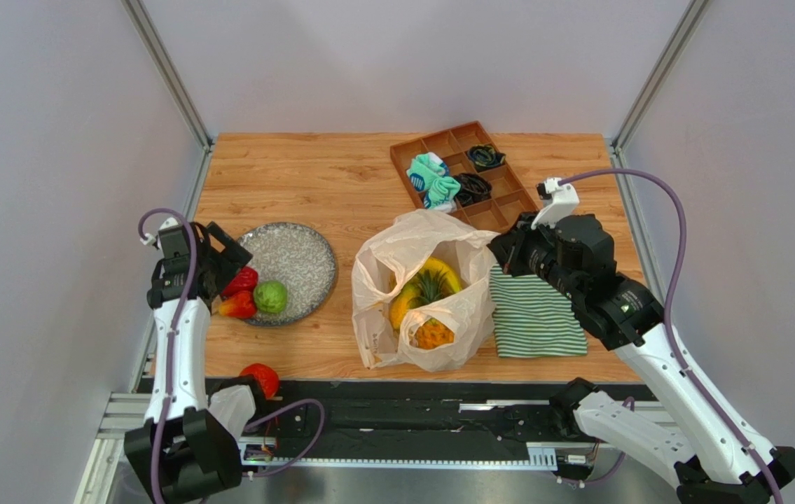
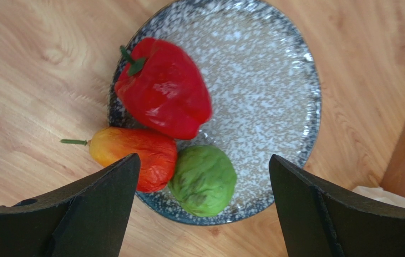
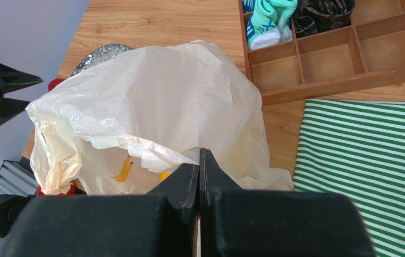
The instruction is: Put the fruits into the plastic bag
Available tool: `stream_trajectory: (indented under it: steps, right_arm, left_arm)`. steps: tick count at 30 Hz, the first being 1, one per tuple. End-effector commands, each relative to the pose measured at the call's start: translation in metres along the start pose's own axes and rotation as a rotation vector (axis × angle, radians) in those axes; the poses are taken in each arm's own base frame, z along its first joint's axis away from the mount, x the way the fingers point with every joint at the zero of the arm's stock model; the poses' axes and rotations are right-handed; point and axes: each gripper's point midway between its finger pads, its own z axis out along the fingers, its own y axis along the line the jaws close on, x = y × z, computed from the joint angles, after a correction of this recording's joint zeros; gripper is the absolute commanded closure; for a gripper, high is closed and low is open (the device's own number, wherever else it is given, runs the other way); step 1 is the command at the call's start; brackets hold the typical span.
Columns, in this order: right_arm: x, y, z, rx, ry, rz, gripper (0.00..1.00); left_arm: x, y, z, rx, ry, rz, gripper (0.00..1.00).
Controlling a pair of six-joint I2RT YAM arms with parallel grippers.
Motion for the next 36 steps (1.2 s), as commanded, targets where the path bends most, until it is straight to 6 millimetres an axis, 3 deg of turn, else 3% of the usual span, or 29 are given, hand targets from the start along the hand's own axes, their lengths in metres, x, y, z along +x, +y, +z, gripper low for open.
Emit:
stream_trajectory:
  steps: [1,16,24,36]
  right_arm:
    - [-0.011,0.012,-0.002,-0.066,-0.053,-0.008,1.00]
    - [-0.004,0.014,-0.005,-0.100,-0.041,-0.028,1.00]
    - [-0.001,0.013,-0.005,-0.096,-0.036,-0.031,1.00]
    - [0.001,0.013,-0.003,-0.098,-0.028,-0.026,1.00]
  left_arm:
    - [-0.001,0.006,0.017,-0.020,0.023,-0.072,0.01]
    - [-0.004,0.027,0.065,-0.111,0.083,-0.087,0.01]
    - [-0.014,0.024,0.084,-0.111,0.094,-0.092,0.04]
    - [-0.008,0.023,0.111,-0.110,0.165,-0.091,0.13]
